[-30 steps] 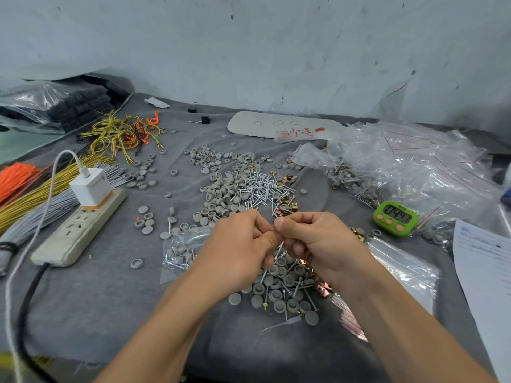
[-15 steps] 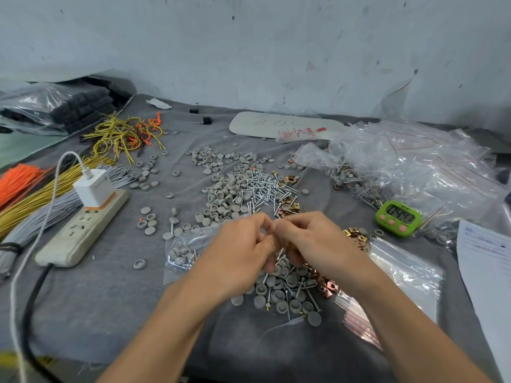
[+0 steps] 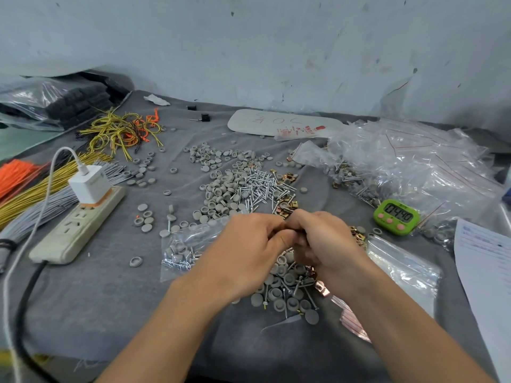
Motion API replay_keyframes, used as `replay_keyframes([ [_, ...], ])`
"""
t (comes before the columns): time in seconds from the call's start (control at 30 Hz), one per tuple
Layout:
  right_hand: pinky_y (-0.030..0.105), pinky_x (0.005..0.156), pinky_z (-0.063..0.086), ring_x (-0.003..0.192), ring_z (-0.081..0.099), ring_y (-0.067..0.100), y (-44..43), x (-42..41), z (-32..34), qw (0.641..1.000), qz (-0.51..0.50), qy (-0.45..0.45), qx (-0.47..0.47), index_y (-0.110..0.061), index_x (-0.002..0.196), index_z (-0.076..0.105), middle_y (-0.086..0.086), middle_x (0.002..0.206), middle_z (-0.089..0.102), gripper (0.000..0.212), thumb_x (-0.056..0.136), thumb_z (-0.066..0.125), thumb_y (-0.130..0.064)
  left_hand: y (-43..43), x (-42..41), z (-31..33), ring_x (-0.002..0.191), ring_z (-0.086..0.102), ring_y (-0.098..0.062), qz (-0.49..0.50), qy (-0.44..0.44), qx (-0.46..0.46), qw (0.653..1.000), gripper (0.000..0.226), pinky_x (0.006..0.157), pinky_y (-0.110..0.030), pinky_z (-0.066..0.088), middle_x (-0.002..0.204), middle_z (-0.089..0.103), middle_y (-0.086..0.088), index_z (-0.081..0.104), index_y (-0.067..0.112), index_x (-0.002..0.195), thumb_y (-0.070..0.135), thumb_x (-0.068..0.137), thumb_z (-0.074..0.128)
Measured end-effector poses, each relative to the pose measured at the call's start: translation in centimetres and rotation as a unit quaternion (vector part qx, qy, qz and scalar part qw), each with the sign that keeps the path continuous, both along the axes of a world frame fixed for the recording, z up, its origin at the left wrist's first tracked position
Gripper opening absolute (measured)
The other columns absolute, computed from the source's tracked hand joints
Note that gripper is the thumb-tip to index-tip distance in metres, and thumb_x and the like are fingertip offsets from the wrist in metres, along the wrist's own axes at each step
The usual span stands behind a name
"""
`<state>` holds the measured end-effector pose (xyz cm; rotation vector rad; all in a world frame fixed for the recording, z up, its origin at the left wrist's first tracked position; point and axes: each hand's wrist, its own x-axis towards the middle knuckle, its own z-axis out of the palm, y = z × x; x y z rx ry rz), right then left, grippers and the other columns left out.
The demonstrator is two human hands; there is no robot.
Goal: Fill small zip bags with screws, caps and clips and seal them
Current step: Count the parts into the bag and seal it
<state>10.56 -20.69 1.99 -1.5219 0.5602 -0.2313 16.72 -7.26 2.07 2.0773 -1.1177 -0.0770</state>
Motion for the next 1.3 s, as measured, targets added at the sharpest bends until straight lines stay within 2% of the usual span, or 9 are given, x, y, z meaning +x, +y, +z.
replay_keyframes([
  [0.2, 0.023, 0.042, 0.023, 0.038, 0.018, 0.016, 0.7, 0.2, 0.0, 0.994, -0.030, -0.006, 0.101, -0.021, 0.036, 0.040, 0.001, 0.042, 0.022, 0.046, 0.077, 0.049, -0.001, -0.8, -0.4, 0.0, 0.040, 0.041, -0.006, 0.046, 0.006, -0.067, 0.997, 0.037, 0.042, -0.017, 0.030, 0.043, 0.049, 0.008, 0.051, 0.022, 0.048, 0.028, 0.082, 0.066],
  [0.37, 0.024, 0.044, 0.023, 0.035, 0.018, 0.016, 0.5, -0.2, 0.3, 0.985, 0.015, -0.025, 0.172, -0.015, 0.045, 0.037, 0.001, 0.042, 0.021, 0.038, 0.079, 0.046, 0.000, -0.6, -0.6, 0.2, 0.038, 0.036, -0.006, 0.028, 0.042, -0.089, 0.995, 0.030, 0.040, -0.018, 0.028, 0.040, 0.045, 0.007, 0.057, 0.021, 0.050, 0.034, 0.076, 0.064],
  [0.53, 0.029, 0.047, 0.021, 0.033, 0.019, 0.015, 0.1, -0.8, 0.1, 0.974, 0.075, -0.018, 0.211, -0.017, 0.045, 0.034, 0.002, 0.039, 0.022, 0.040, 0.083, 0.045, -0.007, -0.3, -0.1, 0.3, 0.038, 0.035, -0.009, -0.032, 0.139, -0.091, 0.986, 0.030, 0.042, -0.021, 0.027, 0.040, 0.048, 0.007, 0.069, 0.023, 0.058, 0.027, 0.088, 0.070],
  [0.63, 0.030, 0.048, 0.021, 0.032, 0.020, 0.015, -0.1, -1.0, 0.1, 0.969, 0.107, -0.022, 0.220, -0.017, 0.044, 0.035, 0.003, 0.038, 0.023, 0.032, 0.073, 0.050, -0.012, 0.0, 0.0, 0.5, 0.036, 0.039, -0.011, -0.076, 0.174, -0.084, 0.978, 0.028, 0.042, -0.019, 0.029, 0.042, 0.054, 0.000, 0.073, 0.015, 0.066, 0.022, 0.093, 0.070],
  [0.7, 0.029, 0.048, 0.022, 0.033, 0.020, 0.015, -0.3, -1.1, 0.1, 0.963, 0.136, -0.026, 0.230, -0.017, 0.045, 0.036, 0.004, 0.038, 0.024, 0.028, 0.068, 0.052, -0.017, 0.0, 0.0, 0.8, 0.035, 0.043, -0.010, -0.100, 0.173, -0.081, 0.976, 0.032, 0.042, -0.017, 0.032, 0.044, 0.060, -0.005, 0.072, 0.016, 0.063, 0.030, 0.092, 0.069],
  [0.87, 0.029, 0.048, 0.028, 0.038, 0.025, 0.015, -1.6, -1.6, 0.1, 0.960, 0.169, -0.024, 0.221, -0.013, 0.053, 0.040, 0.004, 0.042, 0.030, 0.033, 0.079, 0.058, -0.021, 0.0, -0.1, 0.7, 0.042, 0.050, -0.023, -0.112, 0.195, -0.088, 0.970, 0.028, 0.047, -0.033, 0.036, 0.048, 0.061, -0.008, 0.070, 0.026, 0.065, 0.035, 0.091, 0.063],
  [1.0, 0.025, 0.051, 0.038, 0.051, 0.045, 0.013, -1.7, -1.5, -0.2, 0.984, 0.103, -0.073, 0.125, -0.012, 0.070, 0.064, 0.004, 0.061, 0.049, 0.024, 0.094, 0.065, -0.016, 0.1, 0.6, 0.4, 0.045, 0.047, -0.020, -0.079, 0.204, -0.088, 0.972, 0.027, 0.052, -0.034, 0.037, 0.048, 0.055, -0.006, 0.071, 0.016, 0.074, 0.034, 0.092, 0.061],
  [1.13, 0.024, 0.054, 0.048, 0.059, 0.051, 0.013, -1.7, -1.4, -0.3, 0.979, 0.126, -0.117, 0.112, -0.010, 0.079, 0.072, 0.007, 0.070, 0.060, 0.013, 0.082, 0.072, -0.022, 0.1, 0.7, 0.3, 0.048, 0.048, -0.022, -0.056, 0.182, -0.082, 0.978, 0.033, 0.051, -0.047, 0.044, 0.052, 0.054, -0.016, 0.068, 0.013, 0.071, 0.040, 0.089, 0.061],
  [1.3, 0.020, 0.051, 0.051, 0.050, 0.056, 0.009, -2.1, -1.3, -0.2, 0.967, 0.145, -0.095, 0.185, -0.010, 0.070, 0.075, 0.006, 0.065, 0.065, 0.015, 0.075, 0.074, -0.024, 0.0, 0.7, 0.4, 0.050, 0.048, -0.021, -0.060, 0.202, -0.086, 0.974, 0.034, 0.052, -0.048, 0.041, 0.050, 0.051, -0.005, 0.069, 0.029, 0.062, 0.034, 0.095, 0.063],
])
